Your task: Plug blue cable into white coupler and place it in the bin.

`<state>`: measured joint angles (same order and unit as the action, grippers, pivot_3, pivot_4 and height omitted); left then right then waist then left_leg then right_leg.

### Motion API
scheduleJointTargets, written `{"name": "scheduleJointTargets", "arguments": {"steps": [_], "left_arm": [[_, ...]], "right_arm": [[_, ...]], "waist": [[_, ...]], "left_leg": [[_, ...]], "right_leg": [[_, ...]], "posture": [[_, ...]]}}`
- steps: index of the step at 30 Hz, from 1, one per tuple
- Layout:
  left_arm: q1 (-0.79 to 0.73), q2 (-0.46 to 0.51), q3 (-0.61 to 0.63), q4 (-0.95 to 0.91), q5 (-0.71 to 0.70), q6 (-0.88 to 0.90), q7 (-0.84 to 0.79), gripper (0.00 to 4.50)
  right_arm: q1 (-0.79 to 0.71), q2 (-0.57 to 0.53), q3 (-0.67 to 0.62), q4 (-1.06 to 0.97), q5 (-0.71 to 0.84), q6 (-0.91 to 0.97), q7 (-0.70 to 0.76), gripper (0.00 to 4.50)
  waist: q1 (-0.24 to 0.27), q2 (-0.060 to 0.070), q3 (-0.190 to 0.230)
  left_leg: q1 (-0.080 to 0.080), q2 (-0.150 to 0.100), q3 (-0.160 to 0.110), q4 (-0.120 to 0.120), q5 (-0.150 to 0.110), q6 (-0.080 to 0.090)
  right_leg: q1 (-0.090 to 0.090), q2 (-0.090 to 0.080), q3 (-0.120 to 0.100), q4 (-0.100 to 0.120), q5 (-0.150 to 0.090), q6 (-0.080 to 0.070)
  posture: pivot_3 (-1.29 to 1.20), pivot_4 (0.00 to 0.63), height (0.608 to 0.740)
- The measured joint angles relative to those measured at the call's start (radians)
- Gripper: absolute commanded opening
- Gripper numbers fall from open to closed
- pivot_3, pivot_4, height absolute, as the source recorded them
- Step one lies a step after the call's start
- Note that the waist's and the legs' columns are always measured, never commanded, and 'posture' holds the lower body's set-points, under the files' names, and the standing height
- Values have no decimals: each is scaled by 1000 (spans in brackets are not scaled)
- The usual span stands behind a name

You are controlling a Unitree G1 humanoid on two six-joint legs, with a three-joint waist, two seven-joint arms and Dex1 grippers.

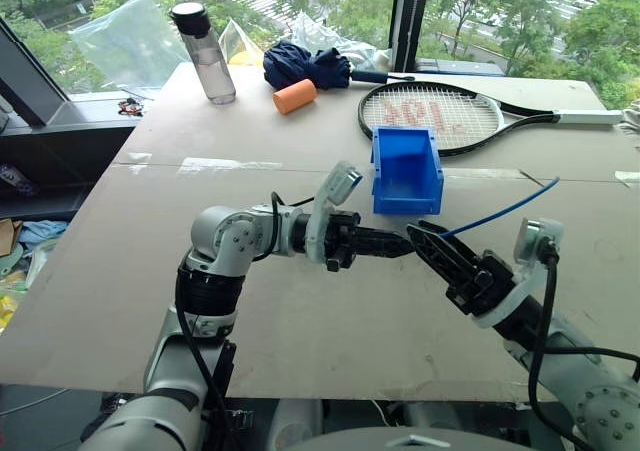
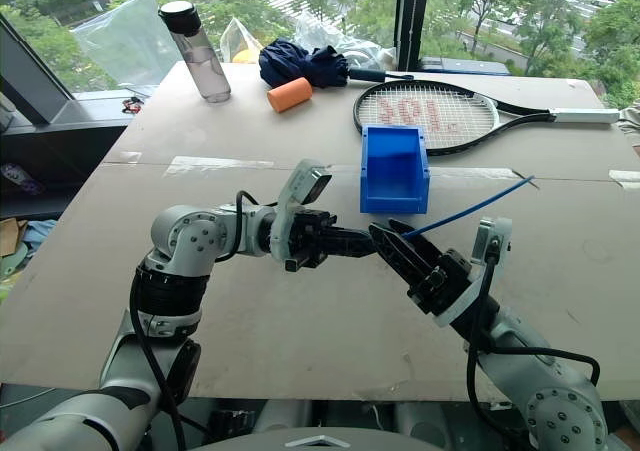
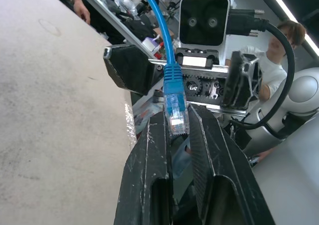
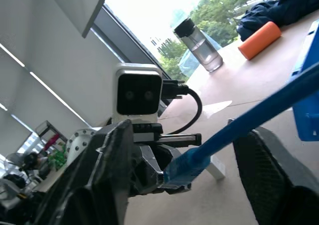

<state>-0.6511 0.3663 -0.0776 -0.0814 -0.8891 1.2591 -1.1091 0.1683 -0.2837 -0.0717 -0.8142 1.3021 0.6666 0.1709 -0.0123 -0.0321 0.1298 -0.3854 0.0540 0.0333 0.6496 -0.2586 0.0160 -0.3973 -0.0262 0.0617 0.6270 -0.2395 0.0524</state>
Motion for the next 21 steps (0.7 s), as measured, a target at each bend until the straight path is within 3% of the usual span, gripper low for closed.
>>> {"name": "scheduleJointTargets", "arguments": {"steps": [2, 4, 6, 13, 16, 19, 21], "left_arm": [[1, 1, 6, -4, -10, 0, 8, 0], [2, 3, 17, -13, -25, -3, 4, 0], [10, 4, 17, -29, -24, -26, 11, 0], [88, 64, 34, -96, 28, -151, 70, 2879], [168, 158, 62, -112, 82, -249, 67, 2879], [303, 268, 90, -100, 271, -554, 45, 2879], [351, 273, 89, -55, 374, -721, 51, 2879]], "right_arm": [[-1, -7, 2, 5, 23, -12, -5, 465], [-4, -10, 2, 9, 50, -27, -3, 6], [-13, -35, 2, 9, 65, -36, -3, 6], [-15, -71, 2, 31, 86, -51, 2, 0], [-12, -79, 2, 32, 88, -63, 17, 0], [8, -95, -7, 38, 84, -71, 37, 0], [10, -97, -6, 47, 77, -80, 49, 0]], "waist": [[-1, 0, 0], [-1, 0, 0], [-1, 0, 0], [-3, 0, 0], [-5, 1, 0], [-2, 1, 0], [7, 1, 1]], "left_leg": [[0, 0, 0, 0, 0, 0], [0, 0, 1, 0, 0, 0], [0, 0, 1, 0, 0, 0], [2, 0, 1, -1, 0, 0], [2, 1, 1, -2, 0, 0], [3, 1, 2, -3, 0, 0], [2, 1, 4, -3, 0, 0]], "right_leg": [[0, 0, 1, 0, 0, 0], [0, 0, 0, 0, 0, 0], [0, 0, 0, 0, 0, 0], [0, 0, 2, 0, 0, 0], [0, 1, 3, 0, 0, 0], [0, -1, 3, -1, 0, -1], [-1, -4, 2, -1, 0, -1]], "posture": [[0, 150, 740], [0, 150, 740], [0, 150, 740], [0, 150, 740], [0, 150, 740], [0, 150, 740], [0, 150, 740]]}}
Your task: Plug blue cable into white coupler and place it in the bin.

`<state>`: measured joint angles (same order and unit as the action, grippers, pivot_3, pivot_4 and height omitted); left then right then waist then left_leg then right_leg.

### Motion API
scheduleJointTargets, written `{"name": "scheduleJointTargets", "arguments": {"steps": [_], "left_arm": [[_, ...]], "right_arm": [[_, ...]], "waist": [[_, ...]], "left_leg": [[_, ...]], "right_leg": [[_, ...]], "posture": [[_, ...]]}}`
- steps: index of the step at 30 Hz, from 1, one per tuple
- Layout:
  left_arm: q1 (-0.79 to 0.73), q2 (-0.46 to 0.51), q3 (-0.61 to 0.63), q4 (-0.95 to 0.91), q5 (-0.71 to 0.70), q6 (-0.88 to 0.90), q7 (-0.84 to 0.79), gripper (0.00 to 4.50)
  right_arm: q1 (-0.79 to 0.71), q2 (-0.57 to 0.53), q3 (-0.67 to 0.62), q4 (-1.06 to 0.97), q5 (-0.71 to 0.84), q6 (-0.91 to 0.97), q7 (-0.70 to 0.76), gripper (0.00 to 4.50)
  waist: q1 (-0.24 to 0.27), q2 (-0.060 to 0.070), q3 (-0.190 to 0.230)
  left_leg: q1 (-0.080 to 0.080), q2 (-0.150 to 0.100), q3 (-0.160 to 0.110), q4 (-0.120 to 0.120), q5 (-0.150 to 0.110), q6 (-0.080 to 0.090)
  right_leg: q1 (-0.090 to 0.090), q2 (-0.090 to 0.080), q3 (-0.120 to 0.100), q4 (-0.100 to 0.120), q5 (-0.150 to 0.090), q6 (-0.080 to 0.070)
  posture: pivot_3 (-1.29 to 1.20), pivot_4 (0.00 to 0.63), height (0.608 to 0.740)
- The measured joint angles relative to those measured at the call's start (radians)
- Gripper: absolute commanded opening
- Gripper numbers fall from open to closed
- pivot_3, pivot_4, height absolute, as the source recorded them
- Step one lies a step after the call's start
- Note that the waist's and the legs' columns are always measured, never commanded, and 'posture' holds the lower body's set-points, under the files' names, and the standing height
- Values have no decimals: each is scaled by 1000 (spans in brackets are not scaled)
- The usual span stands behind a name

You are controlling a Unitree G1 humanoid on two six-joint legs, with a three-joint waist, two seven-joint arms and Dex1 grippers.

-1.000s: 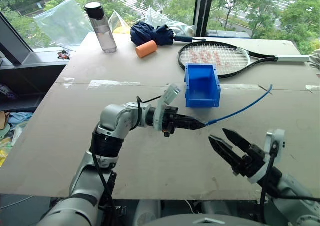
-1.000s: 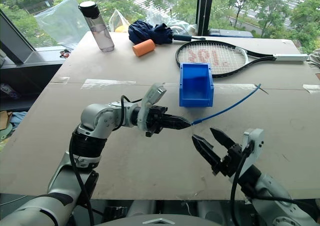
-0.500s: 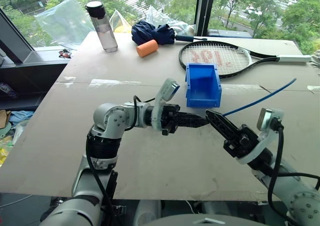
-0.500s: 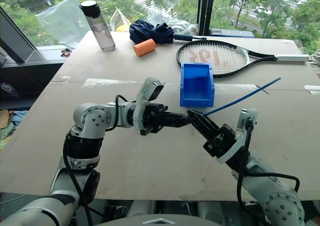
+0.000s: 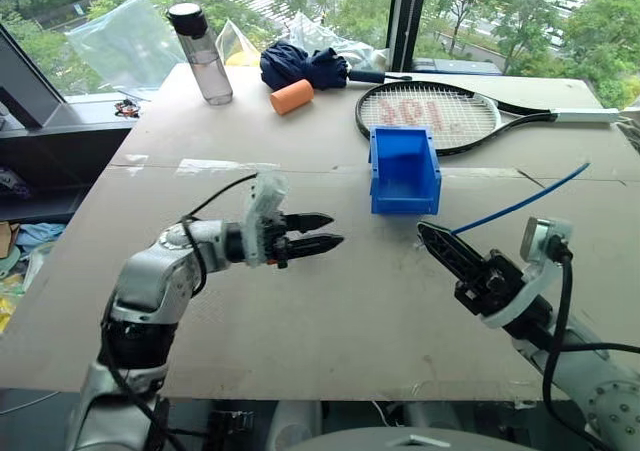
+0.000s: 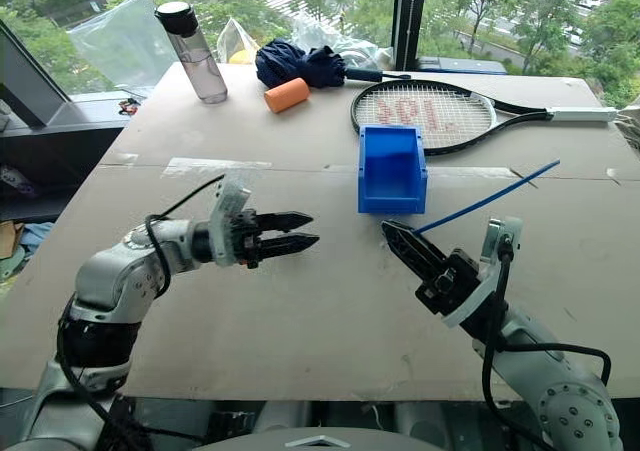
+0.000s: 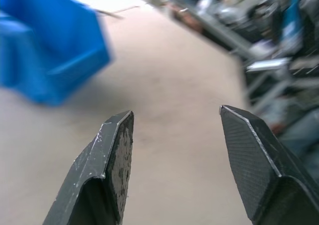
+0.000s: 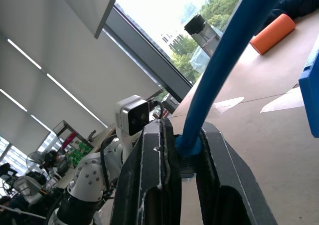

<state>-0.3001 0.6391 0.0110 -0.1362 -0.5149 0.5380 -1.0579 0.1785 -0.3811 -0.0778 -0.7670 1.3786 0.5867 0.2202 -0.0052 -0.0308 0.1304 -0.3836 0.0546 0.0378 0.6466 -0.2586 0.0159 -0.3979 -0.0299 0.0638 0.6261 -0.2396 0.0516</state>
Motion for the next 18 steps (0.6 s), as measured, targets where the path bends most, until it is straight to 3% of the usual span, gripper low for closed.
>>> {"name": "scheduleJointTargets", "arguments": {"steps": [3, 6, 18], "left_arm": [[14, -50, -18, 104, 127, -195, 60, 2879], [-3, -95, -51, 166, 187, -275, 86, 2879], [-61, -134, -103, 368, 310, -422, 99, 2879]], "right_arm": [[-15, -2, 8, 15, -21, -3, 24, 0], [-34, -2, 21, 37, -37, -4, 37, 0], [6, -4, 22, 35, -86, -23, 53, 0]], "waist": [[18, -1, 0], [19, -1, -1], [8, -2, -1]], "left_leg": [[-2, -1, 3, 3, 0, 0], [-3, -2, 7, 3, 0, 0], [-2, -1, 7, 2, 0, 0]], "right_leg": [[0, -4, 0, -1, 0, 0], [0, -6, 1, -1, 0, 0], [-1, -1, 0, 0, 0, 1]], "posture": [[0, 150, 740], [0, 150, 740], [0, 150, 740]]}}
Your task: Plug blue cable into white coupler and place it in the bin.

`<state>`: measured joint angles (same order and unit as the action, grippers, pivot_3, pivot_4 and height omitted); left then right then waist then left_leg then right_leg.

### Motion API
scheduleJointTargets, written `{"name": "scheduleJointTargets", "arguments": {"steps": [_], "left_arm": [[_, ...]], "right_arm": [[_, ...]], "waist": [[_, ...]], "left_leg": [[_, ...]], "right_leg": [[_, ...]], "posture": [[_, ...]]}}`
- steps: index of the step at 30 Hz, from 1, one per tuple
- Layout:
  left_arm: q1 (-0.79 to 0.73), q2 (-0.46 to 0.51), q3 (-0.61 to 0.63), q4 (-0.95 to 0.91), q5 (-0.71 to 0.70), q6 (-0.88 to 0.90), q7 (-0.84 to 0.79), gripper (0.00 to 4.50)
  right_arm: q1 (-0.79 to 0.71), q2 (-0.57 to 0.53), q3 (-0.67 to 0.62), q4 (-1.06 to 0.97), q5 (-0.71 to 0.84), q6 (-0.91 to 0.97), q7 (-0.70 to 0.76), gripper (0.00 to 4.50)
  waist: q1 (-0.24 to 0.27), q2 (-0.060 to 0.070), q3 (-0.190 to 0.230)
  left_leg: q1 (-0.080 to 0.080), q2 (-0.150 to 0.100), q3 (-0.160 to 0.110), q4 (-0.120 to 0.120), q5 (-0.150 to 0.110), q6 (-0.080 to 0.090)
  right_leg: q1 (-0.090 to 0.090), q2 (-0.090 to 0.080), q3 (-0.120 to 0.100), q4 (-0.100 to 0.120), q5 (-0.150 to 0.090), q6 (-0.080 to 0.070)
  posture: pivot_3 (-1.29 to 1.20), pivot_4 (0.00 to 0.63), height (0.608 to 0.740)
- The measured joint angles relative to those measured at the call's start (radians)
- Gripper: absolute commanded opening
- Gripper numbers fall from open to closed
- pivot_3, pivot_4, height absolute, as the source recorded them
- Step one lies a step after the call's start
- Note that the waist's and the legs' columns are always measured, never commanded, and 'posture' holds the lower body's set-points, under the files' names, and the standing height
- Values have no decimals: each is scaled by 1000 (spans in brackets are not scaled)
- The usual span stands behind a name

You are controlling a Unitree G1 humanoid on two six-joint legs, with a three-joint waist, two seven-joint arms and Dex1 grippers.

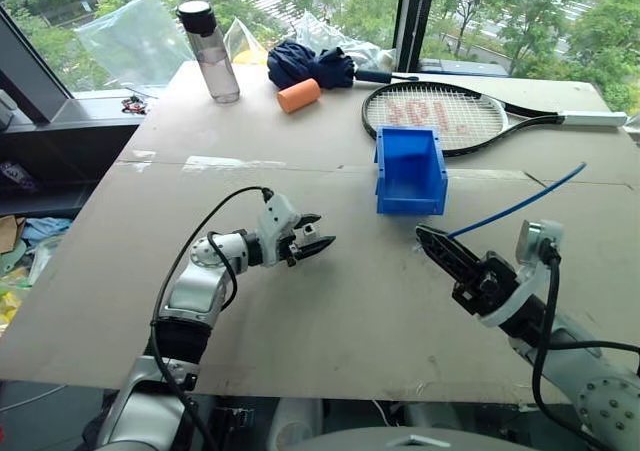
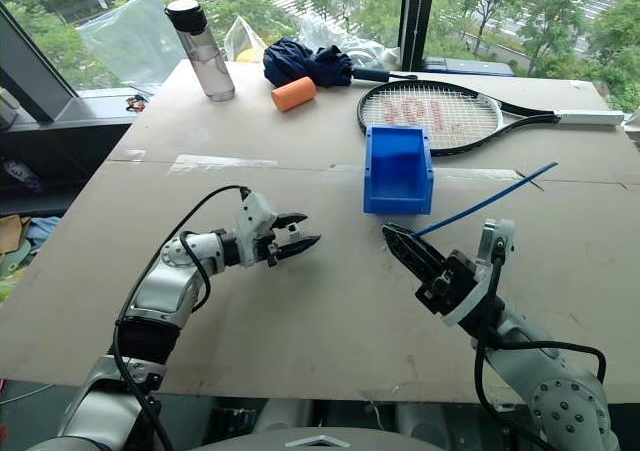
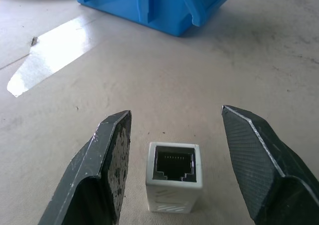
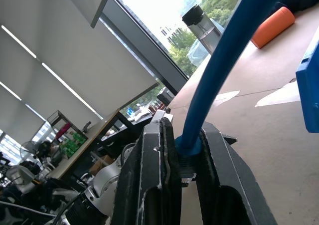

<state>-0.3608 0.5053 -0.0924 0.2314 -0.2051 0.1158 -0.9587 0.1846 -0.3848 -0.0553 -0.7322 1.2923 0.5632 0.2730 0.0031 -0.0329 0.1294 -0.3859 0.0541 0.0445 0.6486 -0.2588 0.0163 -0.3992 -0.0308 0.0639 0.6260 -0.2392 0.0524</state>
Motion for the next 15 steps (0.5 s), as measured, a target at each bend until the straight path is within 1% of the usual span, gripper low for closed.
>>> {"name": "scheduleJointTargets", "arguments": {"steps": [14, 15], "left_arm": [[3, 40, 15, 18, 3, -12, -52, 2879], [3, 43, 15, 19, 3, -13, -57, 2374]], "right_arm": [[15, -3, 2, -5, -14, -3, 2, 0], [16, -5, 2, -6, -15, -3, 2, 0]], "waist": [[-11, 0, 0], [-11, 0, 0]], "left_leg": [[0, 0, 0, 0, 0, 0], [0, 0, 0, 0, 0, 0]], "right_leg": [[0, 0, 0, 0, 0, 0], [0, 0, 0, 0, 0, 0]], "posture": [[0, 150, 740], [0, 150, 740]]}}
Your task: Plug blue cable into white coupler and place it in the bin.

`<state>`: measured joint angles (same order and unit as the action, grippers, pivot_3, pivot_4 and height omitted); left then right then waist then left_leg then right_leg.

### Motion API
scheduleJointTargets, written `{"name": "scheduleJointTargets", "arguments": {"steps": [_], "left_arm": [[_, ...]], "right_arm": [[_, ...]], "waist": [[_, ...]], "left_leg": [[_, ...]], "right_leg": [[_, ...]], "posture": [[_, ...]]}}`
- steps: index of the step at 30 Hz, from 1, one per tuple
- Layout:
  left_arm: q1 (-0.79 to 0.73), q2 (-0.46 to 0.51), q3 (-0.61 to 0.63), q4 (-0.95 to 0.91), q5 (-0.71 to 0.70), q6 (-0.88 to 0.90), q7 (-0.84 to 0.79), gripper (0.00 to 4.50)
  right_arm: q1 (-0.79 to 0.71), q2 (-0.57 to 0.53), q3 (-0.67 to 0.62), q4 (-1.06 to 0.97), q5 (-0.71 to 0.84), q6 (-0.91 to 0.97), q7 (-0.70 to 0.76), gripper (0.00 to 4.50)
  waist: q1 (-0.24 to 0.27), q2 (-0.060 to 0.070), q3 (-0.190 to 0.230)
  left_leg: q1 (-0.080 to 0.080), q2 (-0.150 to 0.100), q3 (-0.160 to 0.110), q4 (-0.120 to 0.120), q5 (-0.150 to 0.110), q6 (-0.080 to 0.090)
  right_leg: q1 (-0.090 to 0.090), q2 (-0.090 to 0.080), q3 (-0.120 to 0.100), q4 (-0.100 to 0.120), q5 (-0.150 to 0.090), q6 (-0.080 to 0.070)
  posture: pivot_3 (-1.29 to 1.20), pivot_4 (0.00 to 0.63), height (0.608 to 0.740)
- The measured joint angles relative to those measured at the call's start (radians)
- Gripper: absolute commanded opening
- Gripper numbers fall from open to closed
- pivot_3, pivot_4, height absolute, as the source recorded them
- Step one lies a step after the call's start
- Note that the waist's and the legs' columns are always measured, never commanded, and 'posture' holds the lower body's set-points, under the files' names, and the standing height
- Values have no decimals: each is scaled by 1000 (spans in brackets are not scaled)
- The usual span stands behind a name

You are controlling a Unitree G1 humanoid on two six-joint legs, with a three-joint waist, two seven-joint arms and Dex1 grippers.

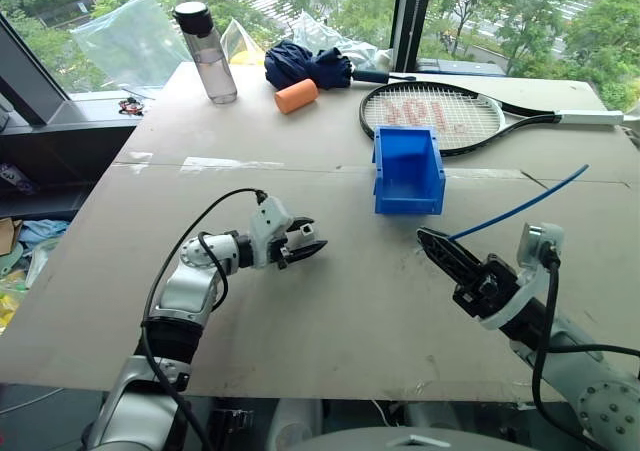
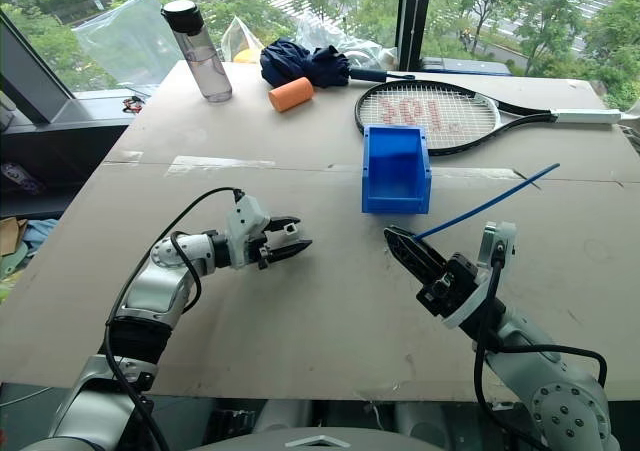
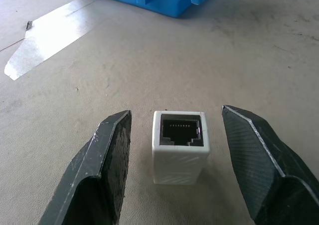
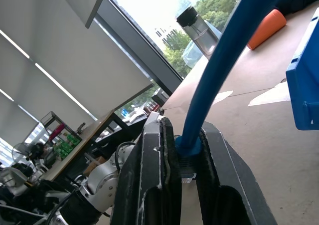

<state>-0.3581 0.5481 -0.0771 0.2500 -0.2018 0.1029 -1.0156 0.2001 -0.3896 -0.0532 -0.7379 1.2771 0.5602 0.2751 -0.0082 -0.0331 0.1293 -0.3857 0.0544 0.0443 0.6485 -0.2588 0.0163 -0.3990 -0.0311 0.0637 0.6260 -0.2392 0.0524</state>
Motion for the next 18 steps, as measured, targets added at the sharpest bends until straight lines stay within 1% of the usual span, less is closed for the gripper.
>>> {"name": "scheduleJointTargets", "arguments": {"steps": [1, 2, 4, 5, 10, 15, 16, 18], "left_arm": [[0, 3, 0, 2, 0, 0, -7, 2178], [0, 7, 0, 8, 0, 0, -13, 1654], [0, 13, 3, 20, -2, 0, -23, 797], [0, 17, 4, 21, -6, -1, -35, 529], [-1, 18, 4, 34, -16, -11, -80, 564], [-33, 10, -18, 21, -49, 27, -164, 564], [-48, 5, -35, 18, -51, 37, -189, 564], [-95, -41, -93, 3, -52, 45, -227, 564]], "right_arm": [[2, -4, 0, -1, -2, 0, 0, 0], [7, -9, 0, -3, -5, 1, 0, 0], [18, -15, 0, -5, -10, 1, 0, 0], [19, -17, 0, -5, -11, 1, 0, 0], [-16, -38, 3, -5, -47, 3, 1, 0], [-132, -97, 57, 18, -157, 28, 42, 0], [-197, -119, 93, 57, -206, 39, 78, 0], [-314, -142, 155, 143, -294, 52, 136, 0]], "waist": [[0, 0, 0], [0, 0, 0], [-1, 0, 0], [-1, 0, 0], [-3, 0, 0], [-1, 0, 0], [-3, 0, 0], [-1, 0, 0]], "left_leg": [[0, 0, 0, 0, 0, 0], [0, 0, 0, 0, 0, 0], [0, 0, 0, 0, 0, 0], [0, 0, 0, 0, 0, 0], [1, 0, 1, 0, 0, 0], [0, -1, 0, 0, 0, 0], [1, -1, 1, 1, 0, 0], [0, -2, 1, 1, 0, 0]], "right_leg": [[0, 0, 0, 0, 0, 0], [0, 0, 0, 0, 0, 0], [0, 0, 0, 0, 0, 0], [0, 0, 0, 0, 0, 0], [0, 0, 0, 0, 0, 0], [0, 0, 0, 0, 0, 0], [0, 0, 0, 0, 0, 0], [0, 0, 1, 0, 0, 0]], "posture": [[0, 150, 740], [0, 150, 740], [0, 150, 740], [0, 150, 740], [0, 150, 740], [0, 150, 740], [0, 150, 740], [0, 150, 740]]}}
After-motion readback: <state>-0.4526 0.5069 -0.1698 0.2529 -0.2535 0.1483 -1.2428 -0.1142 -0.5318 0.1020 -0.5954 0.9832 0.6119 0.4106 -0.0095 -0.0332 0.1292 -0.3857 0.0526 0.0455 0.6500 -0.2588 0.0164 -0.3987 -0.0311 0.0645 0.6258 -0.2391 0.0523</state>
